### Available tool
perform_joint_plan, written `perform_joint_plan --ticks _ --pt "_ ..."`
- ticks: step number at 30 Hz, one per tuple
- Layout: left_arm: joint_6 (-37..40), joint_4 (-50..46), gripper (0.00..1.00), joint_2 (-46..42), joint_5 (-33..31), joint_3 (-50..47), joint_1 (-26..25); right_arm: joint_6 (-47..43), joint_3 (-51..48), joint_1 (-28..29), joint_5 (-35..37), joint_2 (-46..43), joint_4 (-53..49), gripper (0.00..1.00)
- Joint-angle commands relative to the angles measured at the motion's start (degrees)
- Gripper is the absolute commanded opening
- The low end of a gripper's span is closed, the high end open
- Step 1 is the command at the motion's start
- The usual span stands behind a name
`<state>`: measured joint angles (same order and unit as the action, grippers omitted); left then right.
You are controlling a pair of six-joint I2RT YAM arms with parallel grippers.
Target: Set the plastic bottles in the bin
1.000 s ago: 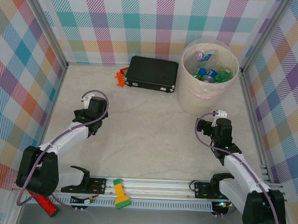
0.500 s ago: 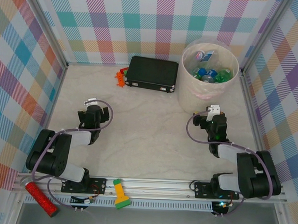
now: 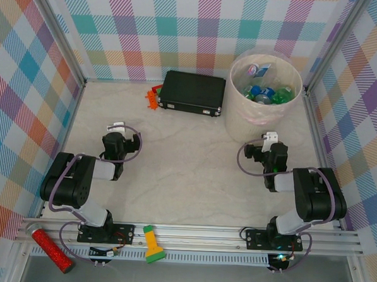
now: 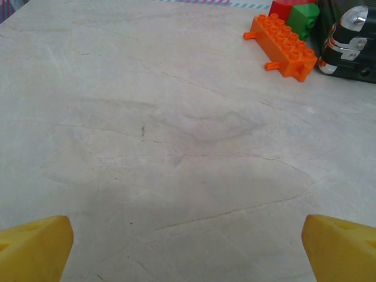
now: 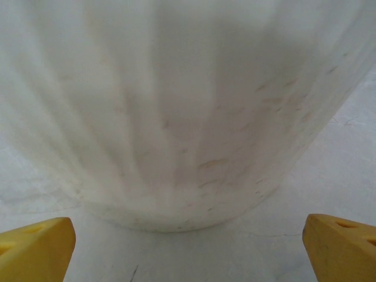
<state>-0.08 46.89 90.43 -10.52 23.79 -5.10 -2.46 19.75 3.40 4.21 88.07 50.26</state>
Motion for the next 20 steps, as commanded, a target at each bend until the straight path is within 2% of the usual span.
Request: perform_joint_plan --ticks 1,20 --pt "1.13 2.58 1.00 -0.07 1.48 -0.41 0.61 2.60 3.39 -1.68 -2.39 0.01 -1.66 0.99" --pt "1.28 2.50 1.00 -0.09 1.56 -0.41 0.54 3.25 3.81 -2.52 -3.15 -0.10 -2.81 0.99"
